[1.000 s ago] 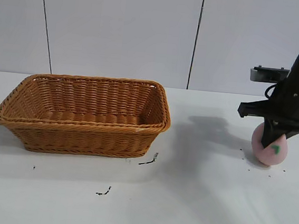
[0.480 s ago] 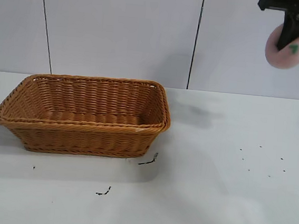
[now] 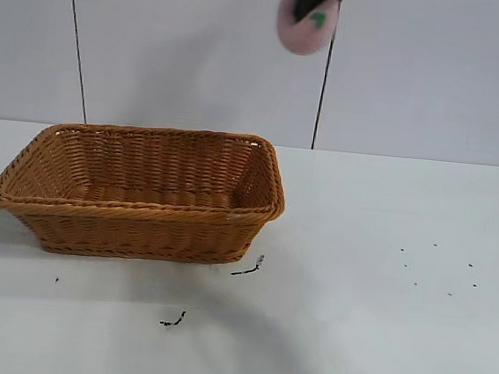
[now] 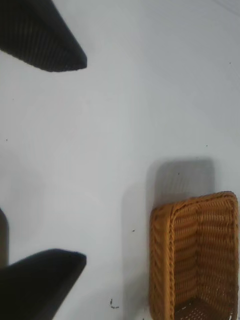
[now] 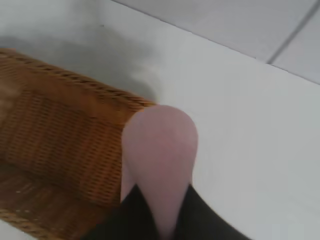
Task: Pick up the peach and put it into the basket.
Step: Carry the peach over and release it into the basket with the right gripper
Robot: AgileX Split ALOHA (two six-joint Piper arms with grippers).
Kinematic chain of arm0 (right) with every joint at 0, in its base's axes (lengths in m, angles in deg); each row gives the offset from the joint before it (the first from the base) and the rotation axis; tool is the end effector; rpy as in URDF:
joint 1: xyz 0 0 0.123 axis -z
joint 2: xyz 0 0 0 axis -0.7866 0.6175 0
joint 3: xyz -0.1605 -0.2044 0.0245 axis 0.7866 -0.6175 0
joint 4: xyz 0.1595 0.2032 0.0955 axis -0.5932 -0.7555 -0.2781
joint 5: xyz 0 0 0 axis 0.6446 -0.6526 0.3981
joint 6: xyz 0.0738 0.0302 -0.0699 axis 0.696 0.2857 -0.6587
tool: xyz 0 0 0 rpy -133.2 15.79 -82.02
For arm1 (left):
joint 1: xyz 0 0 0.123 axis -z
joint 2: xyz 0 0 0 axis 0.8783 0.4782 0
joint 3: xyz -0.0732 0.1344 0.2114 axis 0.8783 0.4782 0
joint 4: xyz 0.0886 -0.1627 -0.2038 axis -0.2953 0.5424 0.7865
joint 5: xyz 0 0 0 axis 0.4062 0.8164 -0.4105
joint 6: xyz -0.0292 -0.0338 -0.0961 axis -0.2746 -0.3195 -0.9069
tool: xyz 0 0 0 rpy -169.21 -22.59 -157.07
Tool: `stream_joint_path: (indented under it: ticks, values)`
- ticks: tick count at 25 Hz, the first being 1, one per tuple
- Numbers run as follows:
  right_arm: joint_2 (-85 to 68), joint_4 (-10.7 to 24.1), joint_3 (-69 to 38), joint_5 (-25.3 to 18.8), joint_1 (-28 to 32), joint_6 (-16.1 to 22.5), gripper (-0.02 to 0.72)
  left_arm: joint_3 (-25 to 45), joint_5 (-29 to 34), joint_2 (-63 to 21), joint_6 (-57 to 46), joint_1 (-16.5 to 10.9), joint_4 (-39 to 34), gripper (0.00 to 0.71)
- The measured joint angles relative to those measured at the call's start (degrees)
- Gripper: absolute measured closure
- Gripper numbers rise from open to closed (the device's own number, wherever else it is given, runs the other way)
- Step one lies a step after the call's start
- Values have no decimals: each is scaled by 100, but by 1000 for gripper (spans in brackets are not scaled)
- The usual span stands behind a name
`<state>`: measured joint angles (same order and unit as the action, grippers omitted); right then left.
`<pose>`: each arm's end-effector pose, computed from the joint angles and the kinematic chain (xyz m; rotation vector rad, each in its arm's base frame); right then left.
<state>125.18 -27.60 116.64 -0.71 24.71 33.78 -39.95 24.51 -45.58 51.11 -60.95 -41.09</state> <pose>0.4404 0.2317 0.2889 -0.6600 2.4881 0.2314 0.0537 -0.0014 0.2820 -0.0214 2.0452 -0.0358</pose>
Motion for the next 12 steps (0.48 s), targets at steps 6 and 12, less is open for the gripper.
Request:
stream_joint_path:
  ticks: [6,12]
  values:
    - [745,-30,18,394,-779,-13,719,0,0,0,0,0,0,17]
    - [1586,-24,18,1135,-937,-19,720,0,0,0,0,0,0,17]
